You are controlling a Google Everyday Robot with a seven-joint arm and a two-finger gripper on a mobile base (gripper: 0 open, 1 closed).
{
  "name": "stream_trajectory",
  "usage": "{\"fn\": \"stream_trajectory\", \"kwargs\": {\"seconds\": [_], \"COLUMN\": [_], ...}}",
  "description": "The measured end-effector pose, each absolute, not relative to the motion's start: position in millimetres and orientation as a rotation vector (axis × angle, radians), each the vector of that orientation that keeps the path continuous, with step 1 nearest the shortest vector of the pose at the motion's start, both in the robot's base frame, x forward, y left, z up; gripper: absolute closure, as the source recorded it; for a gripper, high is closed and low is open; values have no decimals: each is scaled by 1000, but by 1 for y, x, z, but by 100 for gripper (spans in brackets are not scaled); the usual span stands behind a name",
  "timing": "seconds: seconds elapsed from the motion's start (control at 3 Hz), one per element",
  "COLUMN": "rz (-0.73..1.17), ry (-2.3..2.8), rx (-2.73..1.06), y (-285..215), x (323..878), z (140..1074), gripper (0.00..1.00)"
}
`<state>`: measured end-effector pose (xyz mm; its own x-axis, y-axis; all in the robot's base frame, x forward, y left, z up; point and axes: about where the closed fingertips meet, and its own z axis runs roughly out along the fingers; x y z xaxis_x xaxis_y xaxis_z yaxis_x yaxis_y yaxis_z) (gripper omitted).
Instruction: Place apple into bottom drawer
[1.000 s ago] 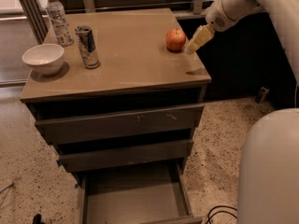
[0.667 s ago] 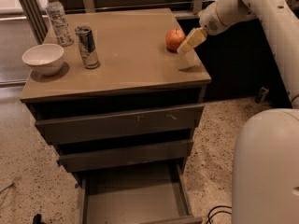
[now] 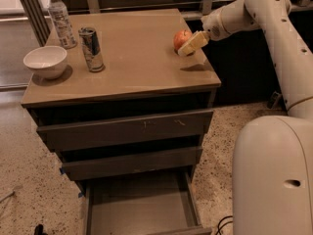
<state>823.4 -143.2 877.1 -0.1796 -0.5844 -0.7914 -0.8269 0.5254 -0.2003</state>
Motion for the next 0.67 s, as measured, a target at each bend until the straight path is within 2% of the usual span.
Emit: {"fn": "stream_trajectory", "kwargs": {"seconds": [0.67], "rz": [382], "ry": [1874], "rx": [-1111], "y": [-140], "x": [839], "z": [867], "gripper": [0]}}
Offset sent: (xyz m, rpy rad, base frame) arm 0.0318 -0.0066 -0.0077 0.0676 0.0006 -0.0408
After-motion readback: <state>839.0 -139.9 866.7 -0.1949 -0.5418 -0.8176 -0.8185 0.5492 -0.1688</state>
